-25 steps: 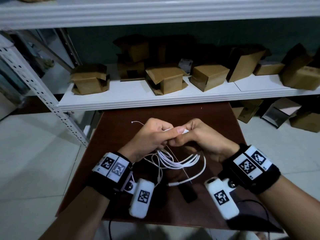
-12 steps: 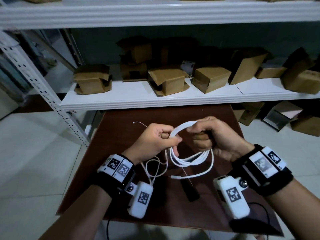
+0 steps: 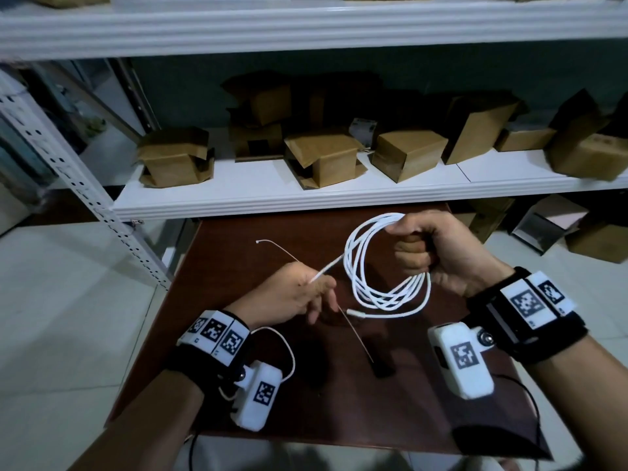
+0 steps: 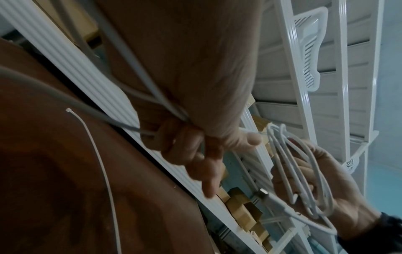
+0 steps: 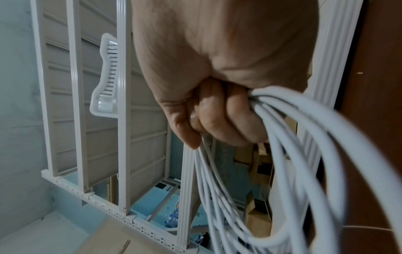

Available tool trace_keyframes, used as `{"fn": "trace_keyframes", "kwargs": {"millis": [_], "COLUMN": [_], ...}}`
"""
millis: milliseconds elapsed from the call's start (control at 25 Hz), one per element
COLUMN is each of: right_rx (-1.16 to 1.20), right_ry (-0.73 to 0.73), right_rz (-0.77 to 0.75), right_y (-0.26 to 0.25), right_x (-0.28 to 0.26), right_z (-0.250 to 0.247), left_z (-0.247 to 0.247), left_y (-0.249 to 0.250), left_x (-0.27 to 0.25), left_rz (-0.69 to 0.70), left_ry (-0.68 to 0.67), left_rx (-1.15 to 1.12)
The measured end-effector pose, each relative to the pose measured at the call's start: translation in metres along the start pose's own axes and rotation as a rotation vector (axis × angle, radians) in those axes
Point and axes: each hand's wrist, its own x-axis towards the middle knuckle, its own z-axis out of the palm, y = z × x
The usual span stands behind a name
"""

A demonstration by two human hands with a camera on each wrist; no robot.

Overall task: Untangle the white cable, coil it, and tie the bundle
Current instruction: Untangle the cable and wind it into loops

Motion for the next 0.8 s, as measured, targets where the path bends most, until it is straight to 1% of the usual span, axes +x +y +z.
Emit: {"fn": "trace_keyframes", "kwargs": {"millis": [120, 160, 200, 280, 360, 400, 440, 520, 640, 800], "right_rx": [0.055, 0.092, 0.129, 0.174, 0.198, 0.214, 0.233, 0.27, 0.307, 0.307], "right_ry": [-0.026, -0.04, -0.047, -0.023, 0.016, 0.033, 0.05, 0.093, 0.148, 0.172], "right_rz": [0.017, 0.025, 0.03, 0.036, 0.036, 0.034, 0.029, 0.006, -0.028, -0.053], "right_y": [-0.005, -0.006, -0.005, -0.003, 0.002, 0.005, 0.008, 0.013, 0.014, 0.016], "right_x": [-0.002, -0.001, 0.001, 0.006, 0.011, 0.014, 0.017, 0.021, 0.024, 0.024], "right_z": [-0.007, -0.008, -0.01, -0.011, -0.009, -0.007, -0.005, -0.004, -0.007, -0.009], "left_z": [-0.008, -0.008, -0.004, 0.01, 0.03, 0.041, 0.051, 0.065, 0.067, 0.057], "left_y": [-0.01, -0.014, -0.02, -0.031, -0.036, -0.034, -0.03, -0.017, 0.003, 0.017], "left_x": [0.007, 0.008, 0.01, 0.01, 0.01, 0.01, 0.011, 0.012, 0.01, 0.004], "left_rz": [0.022, 0.01, -0.011, -0.073, -0.117, -0.1, -0.052, 0.05, 0.143, 0.143], "left_ry": [0.171, 0.198, 0.199, 0.137, 0.067, 0.045, 0.038, 0.06, 0.117, 0.151], "left_rx": [0.068, 0.11, 0.155, 0.18, 0.066, 0.006, -0.046, -0.17, -0.356, -0.45]}}
